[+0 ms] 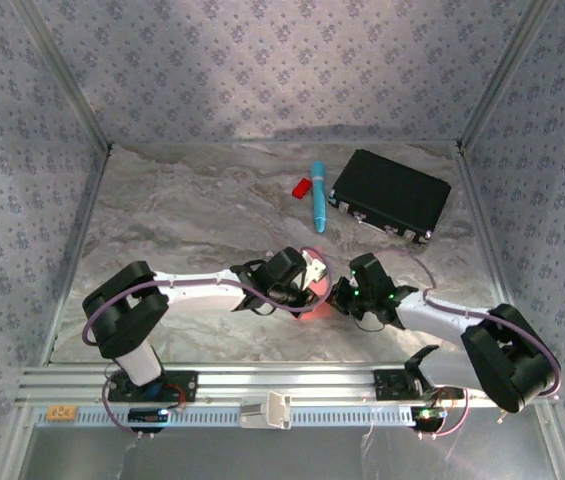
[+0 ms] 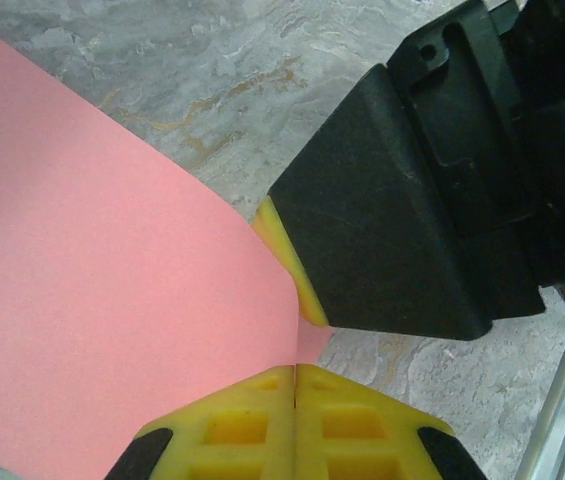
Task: Fold a paper plane with a square sheet of paper (pick it up from the middle)
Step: Fold the triangle a second time at the center of the table.
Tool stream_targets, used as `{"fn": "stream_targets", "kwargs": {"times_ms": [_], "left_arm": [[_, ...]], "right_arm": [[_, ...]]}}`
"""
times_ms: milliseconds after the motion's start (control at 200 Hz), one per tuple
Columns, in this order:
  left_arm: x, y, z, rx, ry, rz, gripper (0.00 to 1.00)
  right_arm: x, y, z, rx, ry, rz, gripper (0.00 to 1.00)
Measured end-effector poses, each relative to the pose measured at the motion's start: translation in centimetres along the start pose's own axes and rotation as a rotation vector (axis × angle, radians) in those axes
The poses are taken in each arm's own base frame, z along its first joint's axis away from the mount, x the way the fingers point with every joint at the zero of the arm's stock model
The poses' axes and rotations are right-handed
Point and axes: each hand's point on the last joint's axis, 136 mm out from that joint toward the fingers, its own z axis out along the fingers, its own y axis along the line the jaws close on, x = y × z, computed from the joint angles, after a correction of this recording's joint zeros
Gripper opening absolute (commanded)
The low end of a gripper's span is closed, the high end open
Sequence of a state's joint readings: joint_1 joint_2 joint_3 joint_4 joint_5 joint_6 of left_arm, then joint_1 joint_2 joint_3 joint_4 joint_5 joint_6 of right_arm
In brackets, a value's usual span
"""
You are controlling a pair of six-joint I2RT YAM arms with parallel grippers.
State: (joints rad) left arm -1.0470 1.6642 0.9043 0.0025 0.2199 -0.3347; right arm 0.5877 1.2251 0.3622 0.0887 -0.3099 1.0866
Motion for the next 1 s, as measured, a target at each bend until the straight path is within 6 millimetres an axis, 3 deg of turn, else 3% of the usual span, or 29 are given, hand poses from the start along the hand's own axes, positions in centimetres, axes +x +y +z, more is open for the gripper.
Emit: {"fn": "stream_targets", "kwargs": {"times_ms": [215, 490, 610, 794, 999], "left_arm": [[-0.1, 0.4, -0.1, -0.005, -0.002, -0.007, 0.11], [-0.3, 0.8, -0.1, -0.011, -0.006, -0.015, 0.09], [-0.3, 0.9, -0.2, -0.007, -0.006, -0.020, 0.00], [-0.4, 0.9, -0.2, 0.003, -0.003, -0.020, 0.00], [-0.5, 1.3, -0.3, 0.002, -0.006, -0.031, 0.00]], "right_arm": [[-0.5, 1.4, -0.3, -0.058, -0.020, -0.010, 0.08], [-0.5, 1.9, -0.2, -0.079, -0.018, -0.008, 0.08], [-0.5, 1.9, -0.2, -0.079, -0.017, -0.004, 0.08], [-0.4, 1.8, -0.1, -0.071, -0.016, -0.002, 0.08], [1.0, 0.5, 0.4, -0.003, 0.012, -0.018, 0.06]]}}
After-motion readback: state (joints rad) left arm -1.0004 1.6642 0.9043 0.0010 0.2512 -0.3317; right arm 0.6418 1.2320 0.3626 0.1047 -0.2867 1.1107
